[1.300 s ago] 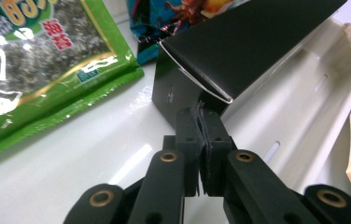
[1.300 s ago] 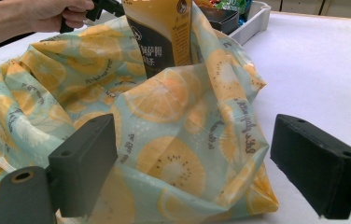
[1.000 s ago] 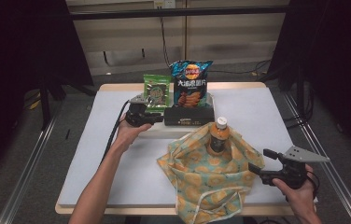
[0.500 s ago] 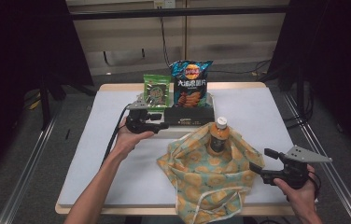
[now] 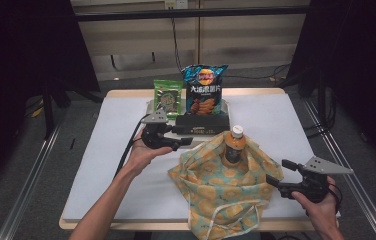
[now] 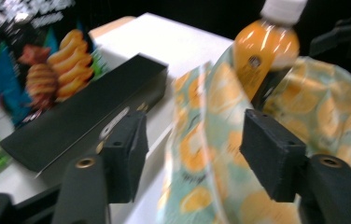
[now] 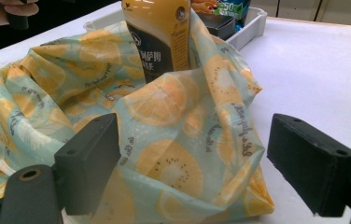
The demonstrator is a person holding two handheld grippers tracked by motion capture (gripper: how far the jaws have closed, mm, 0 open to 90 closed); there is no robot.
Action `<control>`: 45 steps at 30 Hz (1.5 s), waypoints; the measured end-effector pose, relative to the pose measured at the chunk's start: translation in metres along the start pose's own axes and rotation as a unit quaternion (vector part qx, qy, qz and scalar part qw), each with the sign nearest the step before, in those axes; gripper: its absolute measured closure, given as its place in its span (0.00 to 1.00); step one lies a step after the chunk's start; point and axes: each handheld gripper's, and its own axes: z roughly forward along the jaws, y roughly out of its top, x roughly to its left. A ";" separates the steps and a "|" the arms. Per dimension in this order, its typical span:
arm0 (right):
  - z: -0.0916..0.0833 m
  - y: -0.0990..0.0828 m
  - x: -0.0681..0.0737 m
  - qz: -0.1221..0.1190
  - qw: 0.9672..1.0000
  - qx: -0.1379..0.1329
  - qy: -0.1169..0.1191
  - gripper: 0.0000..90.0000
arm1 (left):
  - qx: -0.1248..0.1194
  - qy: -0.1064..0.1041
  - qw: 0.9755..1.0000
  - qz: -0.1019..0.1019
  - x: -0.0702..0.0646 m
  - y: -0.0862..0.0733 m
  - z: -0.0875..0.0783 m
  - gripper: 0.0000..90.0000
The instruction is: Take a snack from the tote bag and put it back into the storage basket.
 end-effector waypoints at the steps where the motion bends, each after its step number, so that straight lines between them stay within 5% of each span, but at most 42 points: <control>1: -0.001 0.001 0.000 0.003 1.000 -0.003 0.000 0.20 | -0.004 -0.008 1.000 0.005 -0.005 0.004 0.004 0.46; 8: 0.005 0.006 -0.005 0.010 1.000 -0.004 -0.003 0.33 | -0.016 -0.038 0.998 0.037 -0.020 0.014 0.018 0.50; 15: 0.008 0.005 -0.003 0.001 1.000 0.002 0.002 0.34 | -0.015 -0.081 0.996 0.039 -0.030 0.022 0.048 0.51; 22: 0.006 0.003 -0.004 0.000 1.000 0.001 -0.001 0.30 | -0.010 -0.098 0.994 0.050 -0.039 0.022 0.069 0.48; 25: 0.006 0.004 -0.003 0.000 1.000 0.002 0.001 0.27 | -0.001 -0.080 0.995 0.058 -0.040 0.024 0.078 0.44; 45: 0.009 0.004 -0.003 -0.002 1.000 0.010 0.006 0.21 | 0.024 -0.097 0.993 0.069 -0.036 0.019 0.127 0.28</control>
